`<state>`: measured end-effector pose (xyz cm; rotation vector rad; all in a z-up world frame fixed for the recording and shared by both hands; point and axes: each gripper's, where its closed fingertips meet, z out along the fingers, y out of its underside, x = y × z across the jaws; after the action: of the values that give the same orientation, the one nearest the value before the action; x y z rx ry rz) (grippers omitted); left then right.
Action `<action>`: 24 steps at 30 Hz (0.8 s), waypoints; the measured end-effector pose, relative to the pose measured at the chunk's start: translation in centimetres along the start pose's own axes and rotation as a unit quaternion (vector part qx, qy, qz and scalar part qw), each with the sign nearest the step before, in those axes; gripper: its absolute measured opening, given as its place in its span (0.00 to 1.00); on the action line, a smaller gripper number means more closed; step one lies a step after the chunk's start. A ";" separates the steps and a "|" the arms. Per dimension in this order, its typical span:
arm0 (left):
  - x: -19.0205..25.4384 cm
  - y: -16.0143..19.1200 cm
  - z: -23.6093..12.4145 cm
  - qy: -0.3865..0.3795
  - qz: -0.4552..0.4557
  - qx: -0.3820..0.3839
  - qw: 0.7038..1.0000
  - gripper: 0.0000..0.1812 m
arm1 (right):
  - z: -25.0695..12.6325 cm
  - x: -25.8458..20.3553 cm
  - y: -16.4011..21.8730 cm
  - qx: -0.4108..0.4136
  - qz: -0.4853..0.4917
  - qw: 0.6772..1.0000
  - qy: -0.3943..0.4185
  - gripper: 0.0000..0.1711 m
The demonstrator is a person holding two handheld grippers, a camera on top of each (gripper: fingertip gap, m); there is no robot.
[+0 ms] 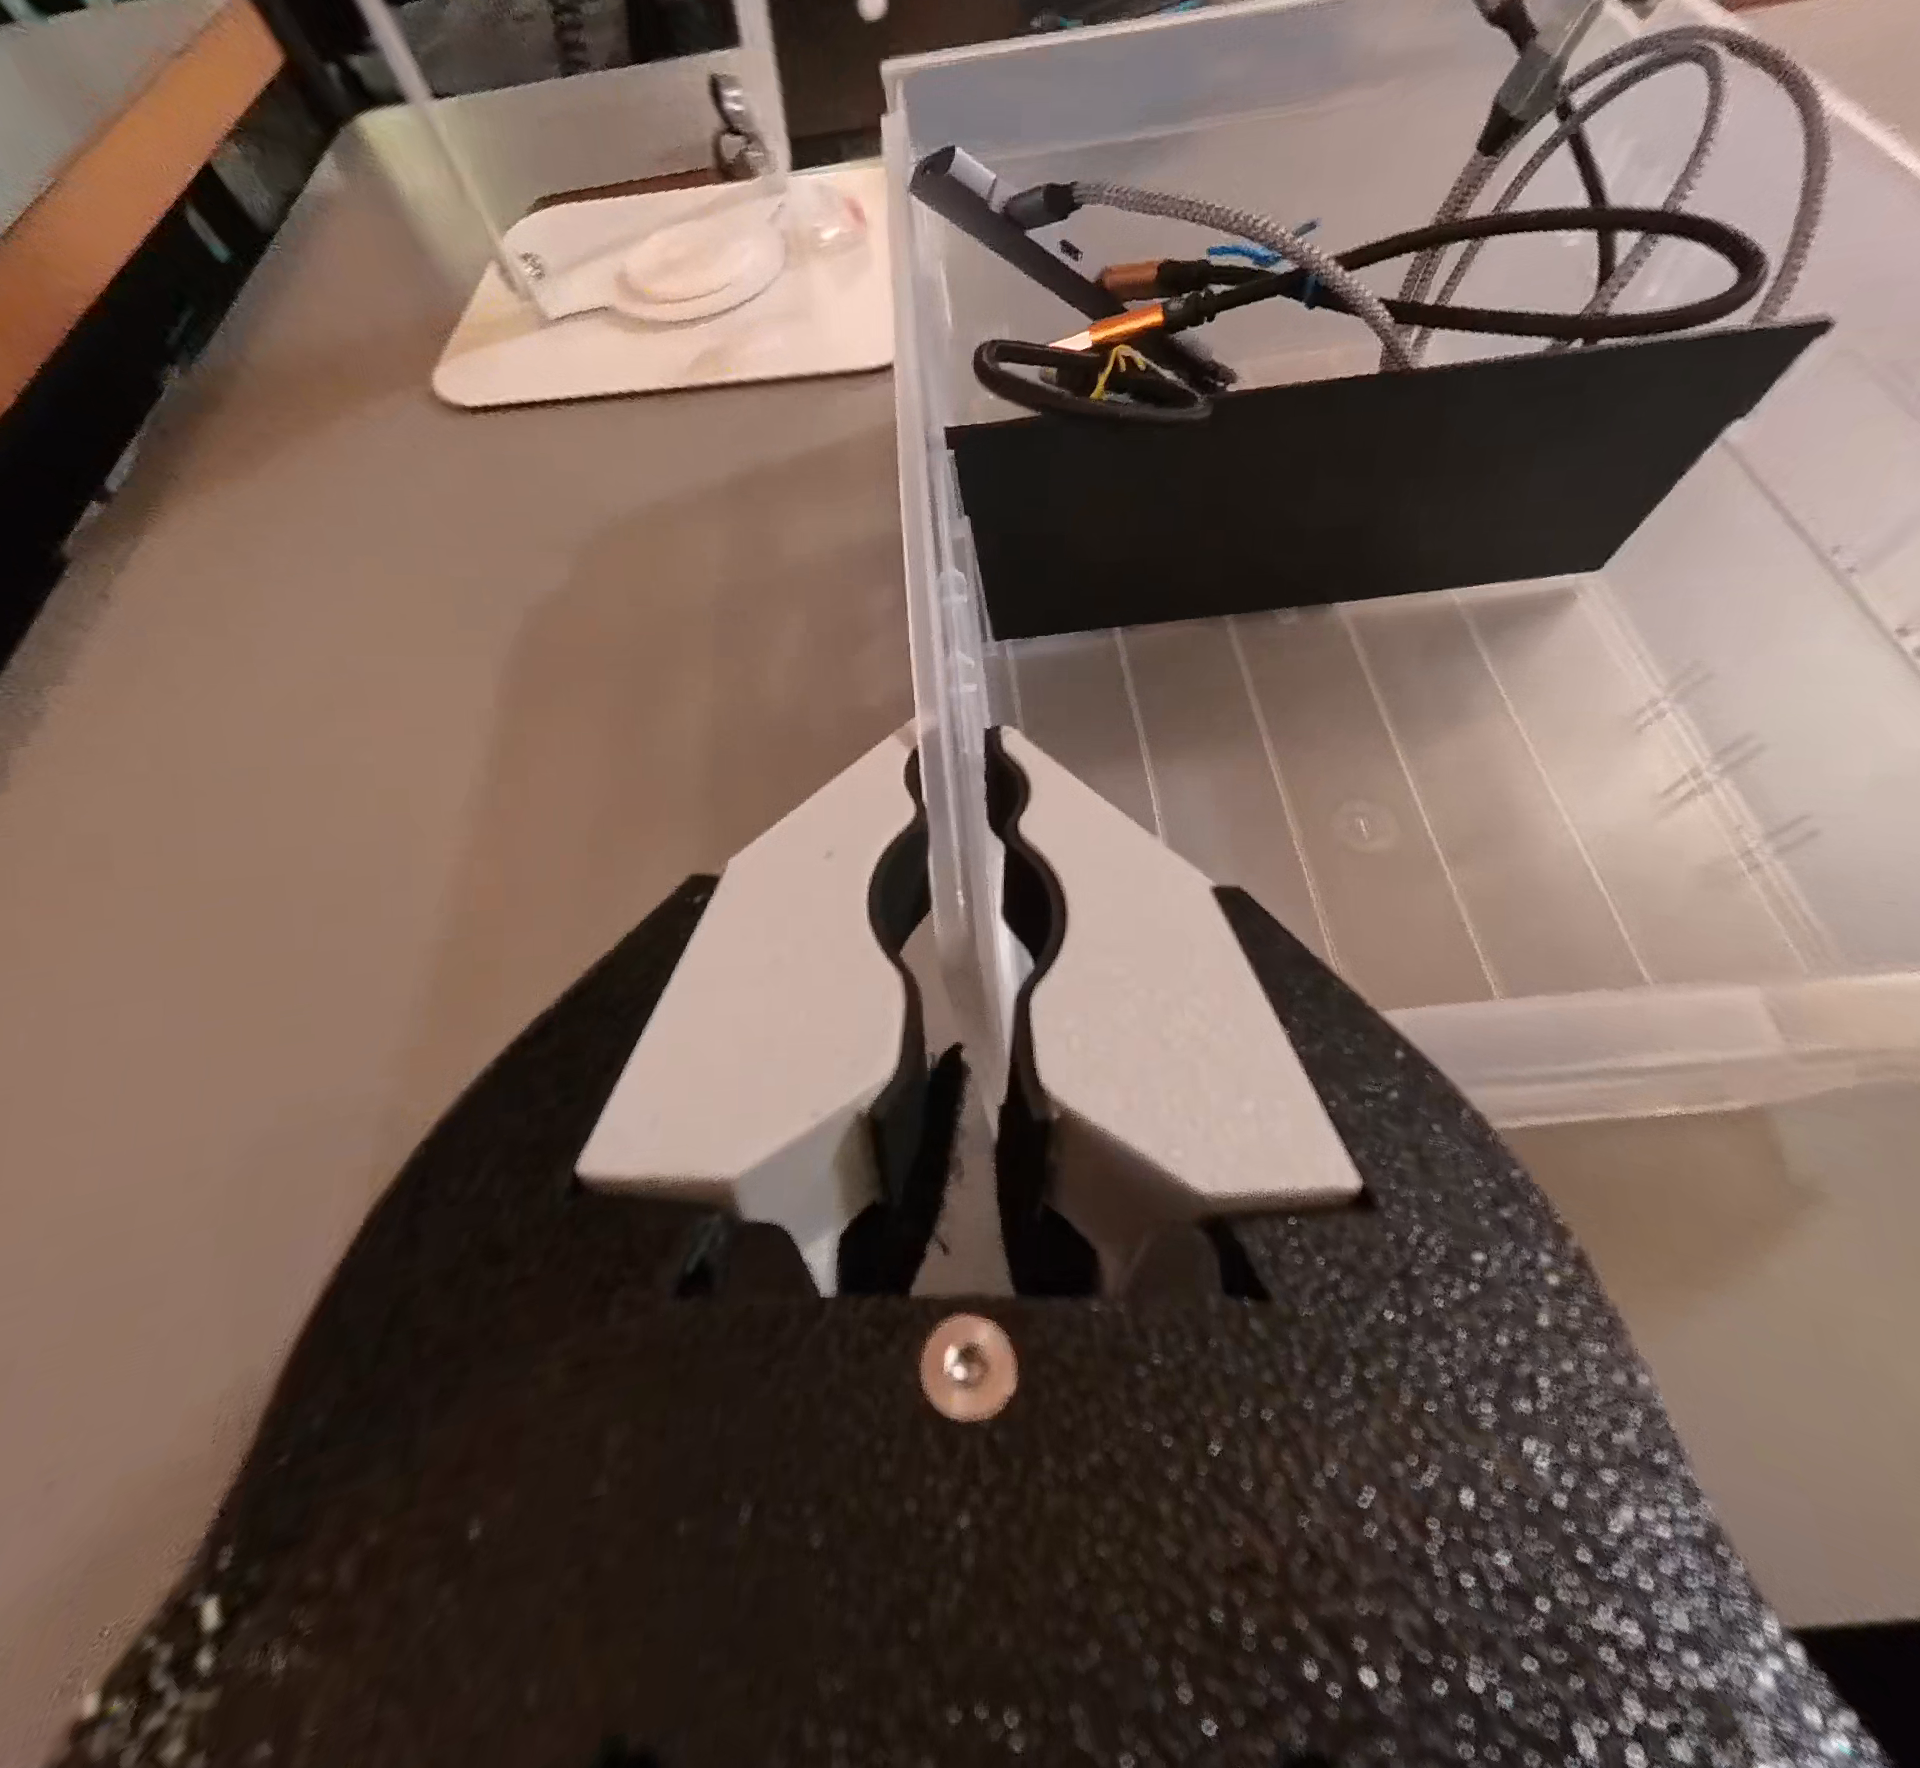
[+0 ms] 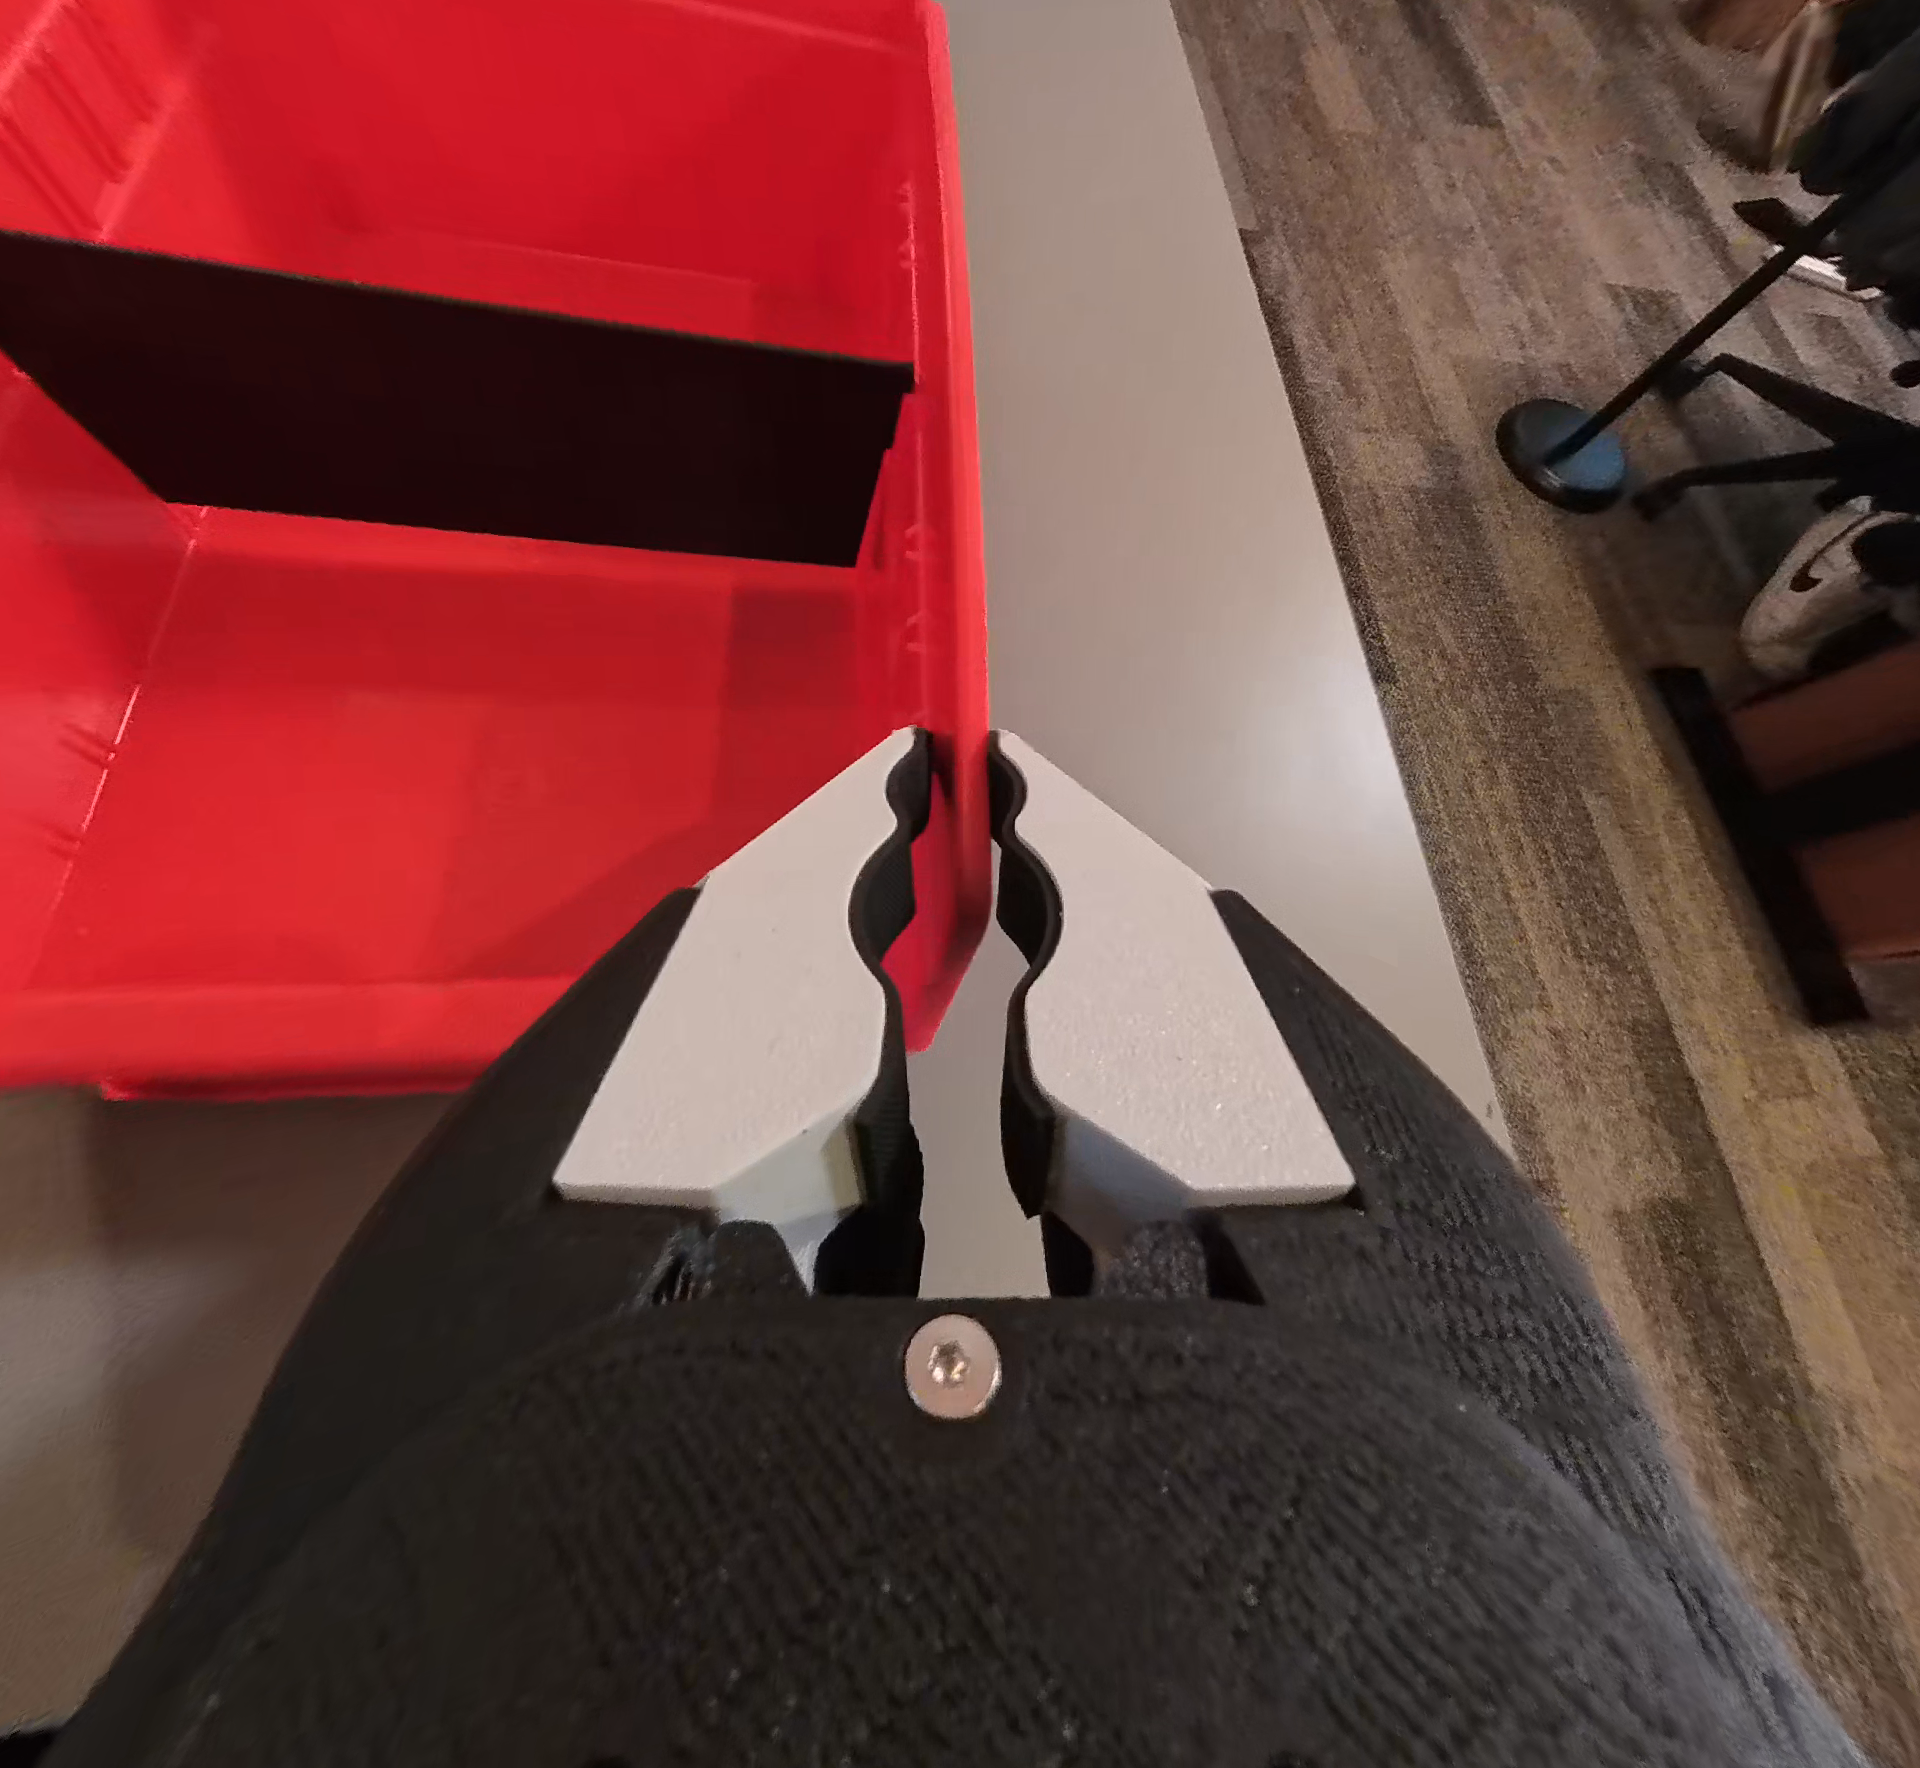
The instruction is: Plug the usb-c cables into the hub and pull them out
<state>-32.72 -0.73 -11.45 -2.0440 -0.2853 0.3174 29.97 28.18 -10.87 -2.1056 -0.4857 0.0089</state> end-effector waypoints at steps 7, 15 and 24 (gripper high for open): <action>-4.9 0.7 -0.3 -0.047 0.012 -0.008 0.999 0.03 | 1.0 1.1 -0.4 0.006 0.008 1.000 0.012 0.05; -7.0 0.8 0.3 -0.039 0.023 -0.008 0.999 0.03 | 1.3 1.7 -0.5 0.006 0.011 0.999 0.030 0.06; -7.5 0.7 0.6 -0.013 0.026 -0.009 1.000 0.03 | 0.6 2.0 -0.1 0.009 0.019 0.996 0.088 0.06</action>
<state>-39.86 -3.09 -11.60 -2.0684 -0.2515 0.3765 31.68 29.39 -10.74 -2.0757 -0.3379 -0.1482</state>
